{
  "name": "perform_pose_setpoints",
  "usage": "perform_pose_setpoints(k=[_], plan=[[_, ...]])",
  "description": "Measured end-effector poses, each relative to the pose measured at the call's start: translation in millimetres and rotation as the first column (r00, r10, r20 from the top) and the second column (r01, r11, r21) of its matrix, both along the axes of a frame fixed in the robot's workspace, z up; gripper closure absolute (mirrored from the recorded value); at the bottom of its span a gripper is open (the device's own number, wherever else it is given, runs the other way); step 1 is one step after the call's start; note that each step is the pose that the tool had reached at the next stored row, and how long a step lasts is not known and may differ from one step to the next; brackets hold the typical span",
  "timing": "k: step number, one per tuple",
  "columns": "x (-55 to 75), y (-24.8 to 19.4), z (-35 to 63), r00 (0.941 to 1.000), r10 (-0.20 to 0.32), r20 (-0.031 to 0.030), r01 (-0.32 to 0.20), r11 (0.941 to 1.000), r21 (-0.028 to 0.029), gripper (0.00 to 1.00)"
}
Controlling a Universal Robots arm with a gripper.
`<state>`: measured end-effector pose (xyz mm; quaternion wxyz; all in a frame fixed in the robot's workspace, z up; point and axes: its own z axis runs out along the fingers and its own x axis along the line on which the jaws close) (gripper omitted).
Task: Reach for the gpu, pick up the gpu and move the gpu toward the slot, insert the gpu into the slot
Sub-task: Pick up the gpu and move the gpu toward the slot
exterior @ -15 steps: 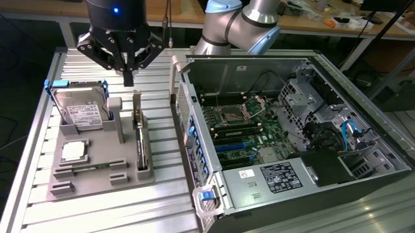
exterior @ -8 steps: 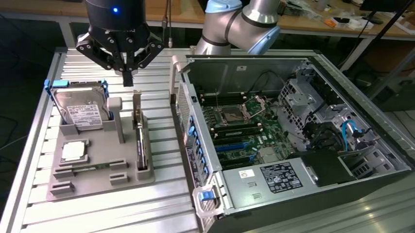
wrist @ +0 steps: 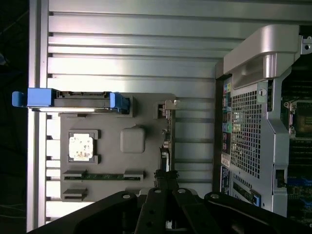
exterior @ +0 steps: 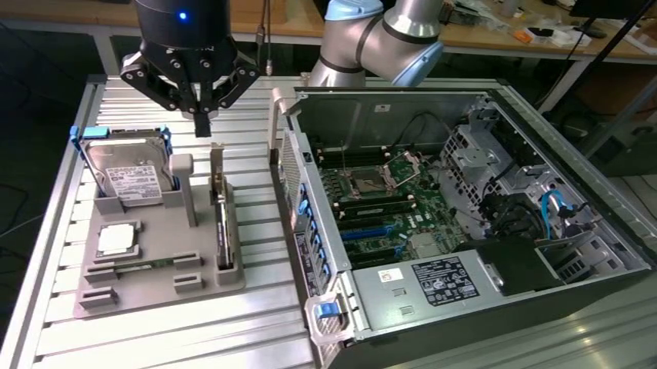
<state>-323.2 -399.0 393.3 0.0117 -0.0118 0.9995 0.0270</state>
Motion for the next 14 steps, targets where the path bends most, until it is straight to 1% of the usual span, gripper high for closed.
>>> perform_pose_setpoints(k=[2, 4, 5, 6, 7, 8, 9, 10, 12, 14], plan=[[0.0, 0.0, 0.0, 1.0, 0.0, 0.0001, 0.0, 1.0, 0.0, 0.89], [0.0, 0.0, 0.0, 1.0, 0.0, 0.0002, 0.0, 1.0, 0.0, 0.76], [-0.1, 0.0, 0.0, 1.0, 0.0, 0.0002, 0.0, 1.0, 0.0001, 0.76], [-0.1, 0.0, 0.0, 1.0, 0.0, 0.0002, 0.0, 1.0, 0.0, 0.64], [-0.1, 0.0, 0.0, 1.0, 0.0, 0.0001, 0.0, 1.0, 0.0, 0.64], [-0.1, 0.0, 0.0, 1.0, 0.0, 0.0002, 0.0, 1.0, 0.0, 0.58], [-0.1, 0.0, 0.0, 1.0, 0.0, 0.0001, 0.0, 1.0, 0.0, 0.58], [-0.1, 0.0, 0.0, 1.0, 0.0, 0.0001, 0.0, 1.0, 0.0, 0.52], [-0.1, 0.0, 0.0, 1.0, 0.0, 0.0001, 0.0, 1.0, 0.0, 0.52], [-0.2, 0.0, -1.2, 1.0, 0.0, -0.0028, 0.0, 1.0, -0.0001, 0.52]])
